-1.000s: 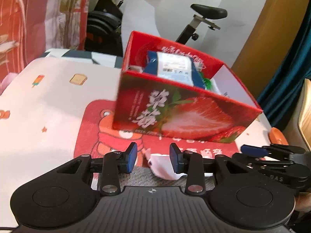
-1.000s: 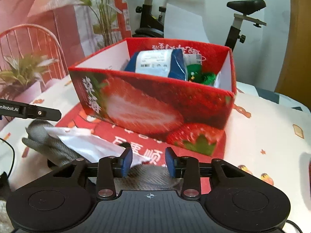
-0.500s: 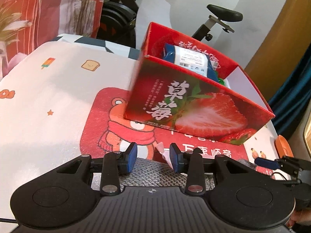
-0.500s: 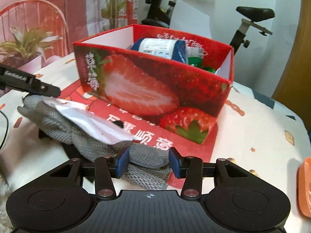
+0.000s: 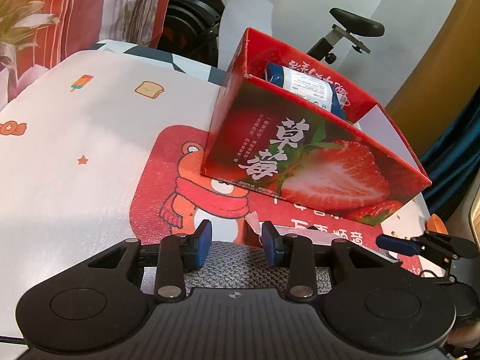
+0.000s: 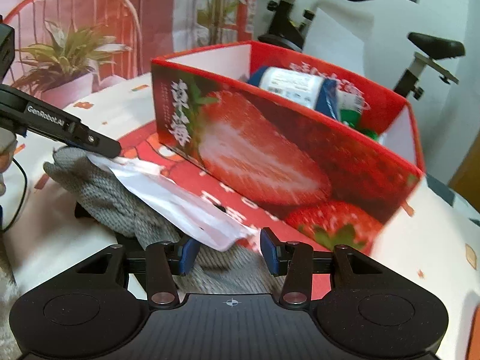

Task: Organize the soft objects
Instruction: 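Grasp the clear bag of green cable with both grippers, then lift the cable bag and carry it over the red box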

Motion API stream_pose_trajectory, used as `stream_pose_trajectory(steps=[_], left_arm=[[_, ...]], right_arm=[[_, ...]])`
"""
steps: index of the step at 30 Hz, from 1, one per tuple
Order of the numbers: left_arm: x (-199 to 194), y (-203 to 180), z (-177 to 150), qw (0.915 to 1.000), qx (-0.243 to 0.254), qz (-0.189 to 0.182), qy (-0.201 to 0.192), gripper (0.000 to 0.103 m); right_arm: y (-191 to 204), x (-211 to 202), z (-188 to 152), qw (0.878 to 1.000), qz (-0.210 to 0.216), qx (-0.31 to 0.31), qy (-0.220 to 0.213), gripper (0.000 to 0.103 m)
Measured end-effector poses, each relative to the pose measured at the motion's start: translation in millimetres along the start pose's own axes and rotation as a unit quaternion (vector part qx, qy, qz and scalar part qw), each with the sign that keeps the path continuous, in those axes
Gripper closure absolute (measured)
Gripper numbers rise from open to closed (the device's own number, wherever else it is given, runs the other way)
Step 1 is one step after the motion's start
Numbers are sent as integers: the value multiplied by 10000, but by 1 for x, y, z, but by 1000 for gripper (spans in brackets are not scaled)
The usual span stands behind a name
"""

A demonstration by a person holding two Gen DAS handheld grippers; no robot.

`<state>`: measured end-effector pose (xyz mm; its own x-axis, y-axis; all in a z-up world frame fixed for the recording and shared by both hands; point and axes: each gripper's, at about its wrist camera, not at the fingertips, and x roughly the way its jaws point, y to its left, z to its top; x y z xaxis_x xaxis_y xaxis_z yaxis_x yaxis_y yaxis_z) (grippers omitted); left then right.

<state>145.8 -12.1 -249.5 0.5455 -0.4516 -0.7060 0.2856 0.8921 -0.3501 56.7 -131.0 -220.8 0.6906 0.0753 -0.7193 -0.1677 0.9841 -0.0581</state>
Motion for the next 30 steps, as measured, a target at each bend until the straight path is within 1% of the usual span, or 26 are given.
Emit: stream_pose_trajectory(steps=[3, 7, 9, 13, 16, 20, 22, 24, 26, 27, 30], left_arm=[[0, 3, 1, 9999, -85, -52, -26, 65], [-1, 7, 3, 9999, -130, -36, -74, 65], [-1, 9, 5, 9998, -151, -10, -95, 65], [-2, 9, 8, 9997, -30, 109, -202, 65], [-6, 10, 15, 9994, 63, 91, -314, 65], [-7, 7, 26, 9986, 364, 30, -381, 65], [-5, 2, 30, 9980, 519, -47, -363, 65], [-1, -4, 33, 9974, 628, -134, -328, 65], [4, -11, 35, 9964, 758, -204, -313, 65], [6, -15, 37, 9957, 838, -259, -294, 65], [18, -23, 41, 9922, 1129, -522, -78, 65]], right_arm=[[-5, 7, 4, 9997, 185, 159, -61, 62], [-15, 12, 8, 9984, 374, 405, -78, 75], [-18, 14, 9, 9976, 457, 503, -104, 79], [-23, 16, 15, 9959, 565, 692, -169, 84], [-31, 17, 22, 9923, 640, 1040, -203, 87], [-50, 17, 26, 9823, 656, 1721, -327, 88], [-57, 20, 26, 9794, 570, 1905, -340, 88], [-61, 24, 25, 9774, 546, 2008, -364, 87], [-62, 25, 25, 9779, 506, 1989, -399, 85], [-63, 26, 25, 9788, 455, 1948, -430, 80], [-65, 27, 22, 9785, 387, 1972, -455, 79]])
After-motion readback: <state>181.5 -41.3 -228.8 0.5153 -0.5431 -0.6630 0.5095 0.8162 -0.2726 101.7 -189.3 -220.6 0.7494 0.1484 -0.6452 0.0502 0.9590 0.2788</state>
